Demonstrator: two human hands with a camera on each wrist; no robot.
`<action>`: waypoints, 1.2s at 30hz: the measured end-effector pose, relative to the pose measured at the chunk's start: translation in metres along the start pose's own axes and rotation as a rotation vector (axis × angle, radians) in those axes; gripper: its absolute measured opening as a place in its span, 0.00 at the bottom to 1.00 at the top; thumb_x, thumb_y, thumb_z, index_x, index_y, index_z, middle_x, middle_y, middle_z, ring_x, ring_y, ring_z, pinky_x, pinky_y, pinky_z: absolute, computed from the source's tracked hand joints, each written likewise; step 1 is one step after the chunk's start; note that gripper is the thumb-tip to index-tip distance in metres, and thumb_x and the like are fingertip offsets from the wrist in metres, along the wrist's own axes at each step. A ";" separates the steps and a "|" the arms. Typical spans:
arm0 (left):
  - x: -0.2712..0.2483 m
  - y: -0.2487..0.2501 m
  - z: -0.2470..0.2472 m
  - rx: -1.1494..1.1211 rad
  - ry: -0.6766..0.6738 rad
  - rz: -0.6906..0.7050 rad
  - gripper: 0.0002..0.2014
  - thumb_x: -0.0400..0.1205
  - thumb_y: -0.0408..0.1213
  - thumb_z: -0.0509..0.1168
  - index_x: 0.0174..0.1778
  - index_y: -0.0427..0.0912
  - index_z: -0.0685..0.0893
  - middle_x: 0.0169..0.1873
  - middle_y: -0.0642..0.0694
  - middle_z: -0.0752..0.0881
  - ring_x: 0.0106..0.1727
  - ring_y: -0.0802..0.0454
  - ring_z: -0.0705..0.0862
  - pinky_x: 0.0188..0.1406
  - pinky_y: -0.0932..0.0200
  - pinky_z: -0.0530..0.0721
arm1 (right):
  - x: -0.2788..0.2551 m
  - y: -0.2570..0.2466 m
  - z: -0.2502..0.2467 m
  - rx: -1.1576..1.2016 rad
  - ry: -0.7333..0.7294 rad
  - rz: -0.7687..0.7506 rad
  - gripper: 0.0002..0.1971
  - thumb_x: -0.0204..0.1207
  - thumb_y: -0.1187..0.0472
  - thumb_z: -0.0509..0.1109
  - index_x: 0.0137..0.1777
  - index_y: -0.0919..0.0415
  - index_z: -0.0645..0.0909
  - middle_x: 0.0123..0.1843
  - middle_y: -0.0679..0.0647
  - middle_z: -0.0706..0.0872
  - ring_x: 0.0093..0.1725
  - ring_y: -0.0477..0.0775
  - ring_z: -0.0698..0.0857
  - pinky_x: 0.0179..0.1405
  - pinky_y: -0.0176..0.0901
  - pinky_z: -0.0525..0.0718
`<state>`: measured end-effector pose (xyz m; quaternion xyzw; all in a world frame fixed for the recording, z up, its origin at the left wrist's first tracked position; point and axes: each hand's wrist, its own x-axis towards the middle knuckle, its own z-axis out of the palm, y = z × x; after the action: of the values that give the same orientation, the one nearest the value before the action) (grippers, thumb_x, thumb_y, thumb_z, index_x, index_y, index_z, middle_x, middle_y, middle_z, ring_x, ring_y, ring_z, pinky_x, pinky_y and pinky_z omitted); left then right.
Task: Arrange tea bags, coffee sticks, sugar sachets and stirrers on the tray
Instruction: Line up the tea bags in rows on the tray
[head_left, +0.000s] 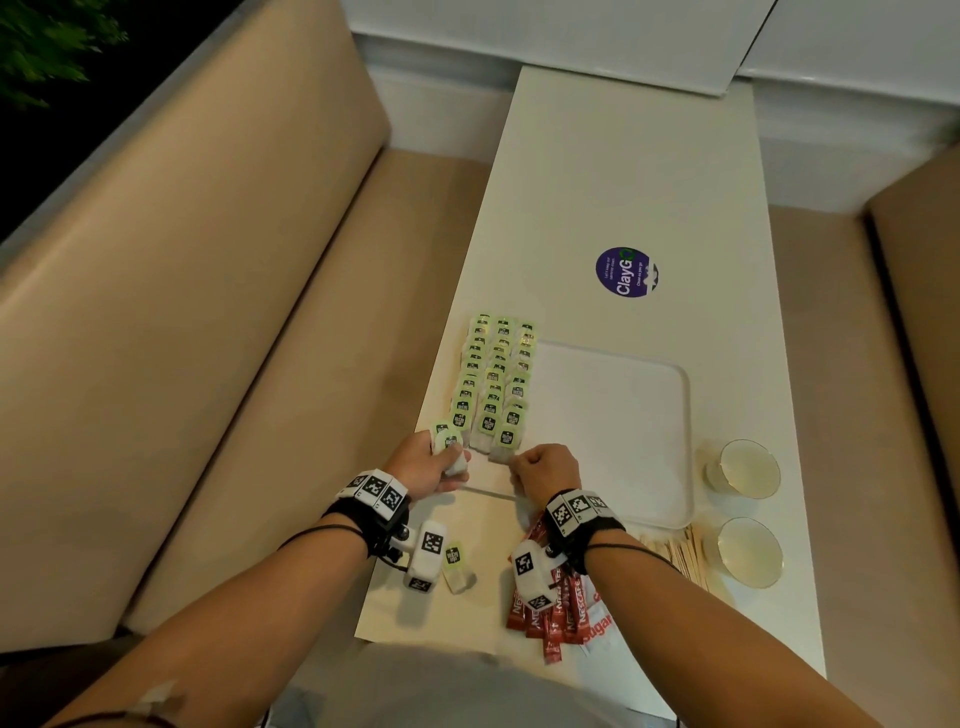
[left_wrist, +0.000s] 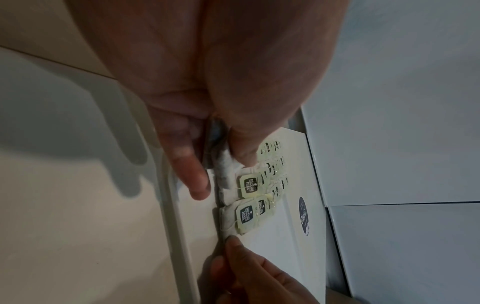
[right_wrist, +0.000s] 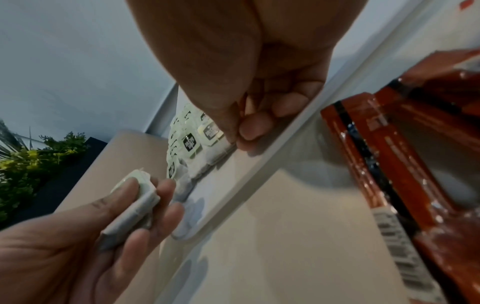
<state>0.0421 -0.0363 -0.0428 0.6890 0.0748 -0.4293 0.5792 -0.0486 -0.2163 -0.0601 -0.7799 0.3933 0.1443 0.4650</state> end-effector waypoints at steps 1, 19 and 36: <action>-0.001 0.000 0.000 -0.003 0.006 0.003 0.07 0.90 0.35 0.62 0.54 0.36 0.83 0.46 0.41 0.89 0.38 0.48 0.90 0.33 0.61 0.88 | 0.001 -0.001 0.000 -0.014 0.004 -0.001 0.16 0.76 0.58 0.73 0.26 0.60 0.88 0.28 0.51 0.90 0.35 0.53 0.91 0.42 0.45 0.91; -0.004 -0.003 -0.003 -0.045 -0.096 0.054 0.16 0.85 0.19 0.64 0.65 0.39 0.76 0.60 0.36 0.88 0.57 0.39 0.91 0.42 0.58 0.91 | 0.000 -0.020 0.001 -0.091 0.076 -0.050 0.15 0.73 0.45 0.75 0.35 0.52 0.75 0.34 0.47 0.84 0.35 0.52 0.83 0.34 0.46 0.82; -0.001 -0.004 -0.018 0.141 0.053 0.129 0.08 0.83 0.30 0.72 0.55 0.42 0.85 0.48 0.42 0.93 0.43 0.49 0.92 0.38 0.61 0.88 | -0.009 -0.025 0.013 -0.040 -0.204 -0.371 0.11 0.82 0.53 0.73 0.42 0.59 0.87 0.35 0.47 0.86 0.35 0.46 0.81 0.43 0.44 0.81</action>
<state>0.0483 -0.0192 -0.0461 0.7425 0.0154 -0.3768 0.5536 -0.0342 -0.1945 -0.0462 -0.8294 0.1907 0.1422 0.5055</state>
